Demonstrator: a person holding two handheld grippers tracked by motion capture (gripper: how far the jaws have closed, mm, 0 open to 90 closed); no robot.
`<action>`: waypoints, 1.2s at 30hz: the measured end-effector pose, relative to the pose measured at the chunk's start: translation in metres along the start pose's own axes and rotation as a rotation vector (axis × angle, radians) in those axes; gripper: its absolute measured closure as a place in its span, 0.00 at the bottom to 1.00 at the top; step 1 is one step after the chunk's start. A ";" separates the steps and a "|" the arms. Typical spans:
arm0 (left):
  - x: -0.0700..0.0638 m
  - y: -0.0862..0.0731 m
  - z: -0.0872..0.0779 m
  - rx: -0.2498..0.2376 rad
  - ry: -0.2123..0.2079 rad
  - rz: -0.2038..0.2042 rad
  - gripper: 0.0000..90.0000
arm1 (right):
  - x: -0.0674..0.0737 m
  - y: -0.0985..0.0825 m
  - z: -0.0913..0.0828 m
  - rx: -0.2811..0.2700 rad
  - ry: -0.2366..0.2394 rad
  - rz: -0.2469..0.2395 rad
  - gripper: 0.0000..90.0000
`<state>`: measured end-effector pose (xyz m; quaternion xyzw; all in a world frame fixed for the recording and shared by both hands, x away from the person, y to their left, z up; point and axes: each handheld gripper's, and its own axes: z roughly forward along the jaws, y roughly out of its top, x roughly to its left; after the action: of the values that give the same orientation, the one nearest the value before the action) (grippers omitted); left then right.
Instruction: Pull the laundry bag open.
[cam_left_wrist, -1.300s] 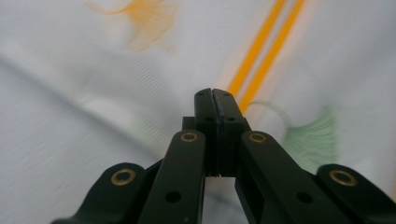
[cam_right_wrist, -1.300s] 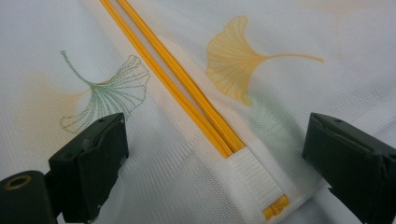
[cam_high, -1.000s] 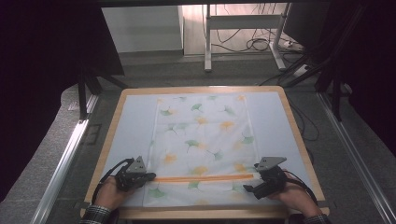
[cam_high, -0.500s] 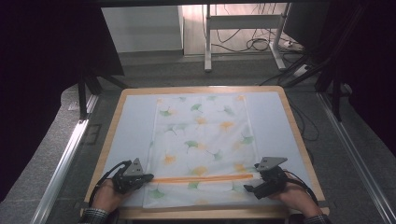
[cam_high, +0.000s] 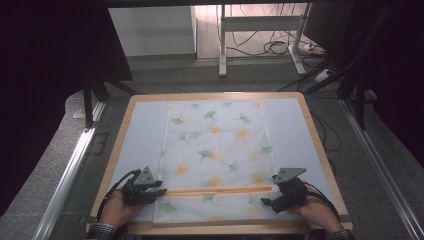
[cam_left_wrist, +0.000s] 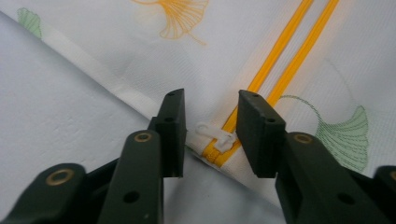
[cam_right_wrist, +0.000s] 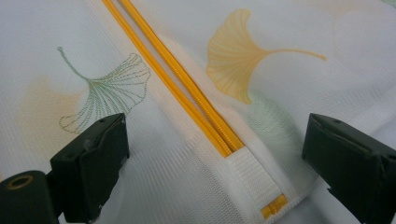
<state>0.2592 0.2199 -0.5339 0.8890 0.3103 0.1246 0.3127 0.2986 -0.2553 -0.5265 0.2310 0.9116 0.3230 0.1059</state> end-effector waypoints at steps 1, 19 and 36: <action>-0.001 0.001 0.001 0.003 0.012 0.002 0.67 | 0.000 0.001 0.000 0.001 -0.002 -0.003 0.08; -0.001 0.009 -0.001 -0.057 0.046 -0.067 0.27 | 0.000 0.007 -0.008 -0.051 -0.020 0.003 0.02; -0.005 0.019 -0.010 -0.110 0.020 -0.072 0.07 | -0.004 0.015 -0.023 -0.128 -0.064 0.077 0.01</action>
<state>0.2604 0.2103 -0.5143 0.8575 0.3378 0.1392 0.3622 0.2999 -0.2597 -0.4995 0.2688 0.8758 0.3769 0.1369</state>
